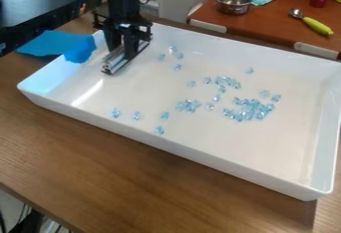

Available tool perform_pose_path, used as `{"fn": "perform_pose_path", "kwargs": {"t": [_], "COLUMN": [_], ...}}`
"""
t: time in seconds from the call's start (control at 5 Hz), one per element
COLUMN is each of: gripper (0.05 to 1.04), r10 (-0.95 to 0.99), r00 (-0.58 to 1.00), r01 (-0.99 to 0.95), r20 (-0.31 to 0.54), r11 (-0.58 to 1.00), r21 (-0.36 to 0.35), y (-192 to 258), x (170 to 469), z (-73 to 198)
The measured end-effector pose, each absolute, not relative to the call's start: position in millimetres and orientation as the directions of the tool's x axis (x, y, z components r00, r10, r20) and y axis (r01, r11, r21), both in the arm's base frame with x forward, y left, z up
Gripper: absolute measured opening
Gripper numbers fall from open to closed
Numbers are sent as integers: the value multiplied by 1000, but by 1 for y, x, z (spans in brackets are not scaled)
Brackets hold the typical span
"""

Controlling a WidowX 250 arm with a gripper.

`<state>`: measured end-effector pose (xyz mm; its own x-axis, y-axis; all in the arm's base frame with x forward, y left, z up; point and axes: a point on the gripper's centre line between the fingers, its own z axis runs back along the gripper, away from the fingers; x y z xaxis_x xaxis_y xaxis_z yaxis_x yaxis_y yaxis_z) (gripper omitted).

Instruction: Sweep into pile

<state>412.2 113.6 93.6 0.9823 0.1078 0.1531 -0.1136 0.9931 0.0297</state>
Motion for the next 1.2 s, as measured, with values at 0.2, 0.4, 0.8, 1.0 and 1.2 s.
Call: {"fn": "perform_pose_path", "kwargs": {"t": [0.2, 0.4, 0.8, 1.0, 1.2], "gripper": [364, 364, 364, 364, 364], "r10": [61, 24, 20, 19, 6], "r00": [986, 990, 997, 999, 1000], "r01": [-61, -22, -16, -15, -4], "r20": [155, 138, 78, 42, 27], "r11": [998, 1000, 999, 997, 996], "r21": [-3, -20, -46, -78, -88], "y": [92, 70, 26, 1, -24], "x": [417, 417, 413, 411, 409], "z": [93, 90, 90, 93, 93]}}
